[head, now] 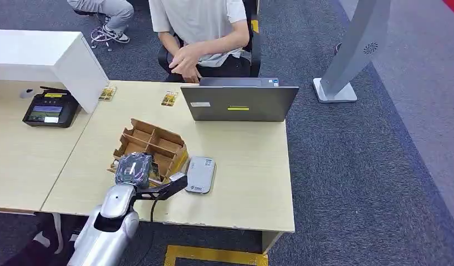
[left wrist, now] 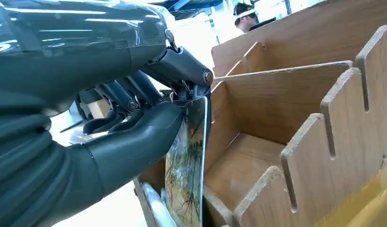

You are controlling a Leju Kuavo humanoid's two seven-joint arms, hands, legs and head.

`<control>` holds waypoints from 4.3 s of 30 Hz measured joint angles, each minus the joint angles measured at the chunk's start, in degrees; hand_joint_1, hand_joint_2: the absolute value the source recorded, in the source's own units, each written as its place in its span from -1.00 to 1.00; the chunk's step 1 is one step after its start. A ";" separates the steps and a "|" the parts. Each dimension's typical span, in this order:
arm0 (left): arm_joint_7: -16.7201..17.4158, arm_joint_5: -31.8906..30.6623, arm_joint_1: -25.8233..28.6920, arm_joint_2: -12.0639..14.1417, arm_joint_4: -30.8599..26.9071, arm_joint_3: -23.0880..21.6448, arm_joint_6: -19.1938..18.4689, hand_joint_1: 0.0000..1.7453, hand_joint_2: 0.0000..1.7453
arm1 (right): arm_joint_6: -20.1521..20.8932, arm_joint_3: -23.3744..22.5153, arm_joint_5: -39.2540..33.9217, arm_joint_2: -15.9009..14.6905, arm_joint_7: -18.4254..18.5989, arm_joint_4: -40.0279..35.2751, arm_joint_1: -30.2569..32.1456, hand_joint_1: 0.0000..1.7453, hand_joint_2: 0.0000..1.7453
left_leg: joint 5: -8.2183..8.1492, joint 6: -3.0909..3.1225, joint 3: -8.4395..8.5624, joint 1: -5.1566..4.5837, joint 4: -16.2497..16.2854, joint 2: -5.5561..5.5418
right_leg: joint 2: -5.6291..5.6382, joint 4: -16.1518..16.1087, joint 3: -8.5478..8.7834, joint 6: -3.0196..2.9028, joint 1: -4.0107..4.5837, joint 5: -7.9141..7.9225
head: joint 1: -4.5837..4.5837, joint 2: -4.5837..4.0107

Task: Pass the card to the sensor for recognition and then transmit it.

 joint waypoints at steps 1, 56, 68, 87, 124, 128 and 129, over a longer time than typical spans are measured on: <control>0.00 0.00 0.00 0.00 0.00 0.00 0.00 1.00 1.00 | 0.02 0.00 0.00 0.00 0.00 0.00 0.00 -1.00 1.00 | 0.00 0.00 0.00 0.00 0.00 0.00 | 0.00 0.00 0.00 0.00 0.00 0.00 | 0.00 0.00; -1.70 0.02 -3.93 -4.13 -2.89 3.93 3.23 1.00 1.00 | 0.24 0.00 1.64 -0.02 -0.02 0.02 0.01 -1.00 1.00 | 0.00 0.00 0.00 0.00 0.00 0.00 | 0.01 0.00 -0.01 0.00 0.00 0.00 | 0.00 0.00; 7.50 0.02 -19.79 0.20 2.06 2.38 4.66 1.00 1.00 | 1.44 1.12 5.57 -0.02 -0.52 0.07 -0.10 -1.00 1.00 | 0.13 -0.03 0.01 0.03 0.02 0.00 | 0.00 0.03 -0.04 -0.06 0.03 0.08 | -0.02 0.00; 14.58 -0.04 -41.33 6.36 17.20 -6.07 4.02 1.00 1.00 | 1.66 2.34 8.28 -0.02 0.50 0.35 -1.51 -1.00 1.00 | 0.15 -0.05 0.00 0.02 0.02 0.02 | 0.02 0.07 -0.07 -0.10 0.06 0.12 | 0.02 0.00; 13.62 0.00 -40.26 8.04 20.09 -4.92 3.89 1.00 1.00 | 1.29 2.47 8.17 -0.02 0.31 0.57 -1.64 -1.00 1.00 | 0.13 -0.06 -0.01 0.03 0.00 0.18 | 0.17 0.08 -0.10 -0.10 0.06 0.12 | 0.00 0.00; 13.46 0.00 -39.31 8.68 20.11 -4.17 3.93 1.00 1.00 | 1.22 2.47 8.17 -0.09 0.28 0.57 -1.63 -1.00 1.00 | 0.14 -0.06 -0.02 0.04 0.00 0.14 | 0.14 0.08 -0.12 -0.10 0.07 0.12 | 0.00 0.00; 13.49 0.00 -39.21 8.77 20.11 -4.11 3.91 1.00 1.00 | 1.22 2.47 8.15 -0.09 0.28 0.57 -1.64 -1.00 1.00 | 0.13 -0.06 -0.03 0.04 0.00 0.14 | 0.14 0.08 -0.12 -0.10 0.07 0.12 | 0.00 0.00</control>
